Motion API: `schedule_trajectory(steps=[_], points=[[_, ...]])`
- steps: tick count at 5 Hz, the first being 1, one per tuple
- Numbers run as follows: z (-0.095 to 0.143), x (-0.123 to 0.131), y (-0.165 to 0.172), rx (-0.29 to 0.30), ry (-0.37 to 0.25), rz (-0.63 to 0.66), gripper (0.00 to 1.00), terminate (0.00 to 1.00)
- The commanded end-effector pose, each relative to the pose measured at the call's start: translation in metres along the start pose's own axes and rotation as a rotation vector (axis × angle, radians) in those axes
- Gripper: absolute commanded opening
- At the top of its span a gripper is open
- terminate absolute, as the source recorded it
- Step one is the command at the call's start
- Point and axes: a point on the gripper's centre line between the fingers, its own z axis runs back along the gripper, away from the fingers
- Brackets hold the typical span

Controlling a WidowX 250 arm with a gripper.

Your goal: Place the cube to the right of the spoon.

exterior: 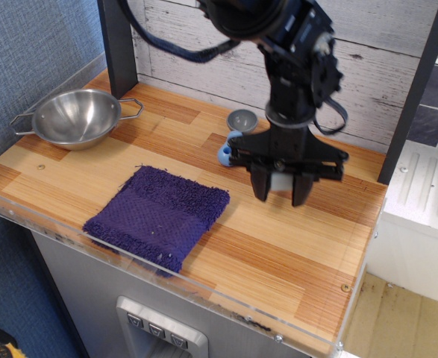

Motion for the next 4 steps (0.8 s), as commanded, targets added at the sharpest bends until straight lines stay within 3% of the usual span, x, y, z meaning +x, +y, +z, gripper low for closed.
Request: schedule_trajectory(steps=[1,2,4], points=[[0.008,0.048,-0.022,-0.053,-0.063,-0.092,0.00,0.00],[0.000,0.061,-0.044,-0.068,-0.052,-0.145,0.00,0.00],[-0.014,0.070,-0.053,-0.061,-0.046,-0.200,0.00,0.00]])
